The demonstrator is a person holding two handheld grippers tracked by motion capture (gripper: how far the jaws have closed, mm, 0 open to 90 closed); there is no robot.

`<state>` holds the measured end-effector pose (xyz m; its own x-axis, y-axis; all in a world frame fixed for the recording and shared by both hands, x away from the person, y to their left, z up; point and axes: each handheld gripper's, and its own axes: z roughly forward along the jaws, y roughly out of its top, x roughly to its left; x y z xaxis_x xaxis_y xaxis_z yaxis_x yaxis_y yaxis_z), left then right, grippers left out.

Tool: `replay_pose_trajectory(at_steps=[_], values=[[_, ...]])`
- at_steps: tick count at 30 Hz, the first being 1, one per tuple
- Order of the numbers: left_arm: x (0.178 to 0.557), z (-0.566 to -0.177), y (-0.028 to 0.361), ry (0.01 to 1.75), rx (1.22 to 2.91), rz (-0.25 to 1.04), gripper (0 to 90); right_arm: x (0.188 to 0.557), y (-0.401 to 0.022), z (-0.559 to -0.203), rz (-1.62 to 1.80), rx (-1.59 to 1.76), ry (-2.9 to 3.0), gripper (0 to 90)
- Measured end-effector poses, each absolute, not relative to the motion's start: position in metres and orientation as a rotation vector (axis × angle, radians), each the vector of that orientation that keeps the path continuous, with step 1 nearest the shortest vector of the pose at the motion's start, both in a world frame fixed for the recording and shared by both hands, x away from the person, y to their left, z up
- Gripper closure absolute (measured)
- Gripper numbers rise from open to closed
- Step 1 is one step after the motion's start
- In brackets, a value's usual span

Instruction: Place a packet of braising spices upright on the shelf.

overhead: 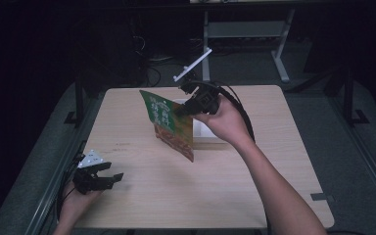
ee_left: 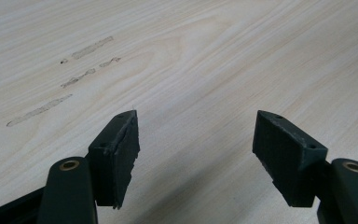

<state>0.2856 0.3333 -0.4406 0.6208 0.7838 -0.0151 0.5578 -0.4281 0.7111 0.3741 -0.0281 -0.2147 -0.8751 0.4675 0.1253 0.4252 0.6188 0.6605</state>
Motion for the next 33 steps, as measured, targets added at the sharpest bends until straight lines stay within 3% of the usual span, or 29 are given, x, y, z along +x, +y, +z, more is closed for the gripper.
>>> replay_pose_trajectory(at_steps=[33], values=[[0.286,-0.441,0.333,1.049,2.14,0.414,29.3,0.412,-0.064,-0.172,1.095,0.985,2.557,90.0]])
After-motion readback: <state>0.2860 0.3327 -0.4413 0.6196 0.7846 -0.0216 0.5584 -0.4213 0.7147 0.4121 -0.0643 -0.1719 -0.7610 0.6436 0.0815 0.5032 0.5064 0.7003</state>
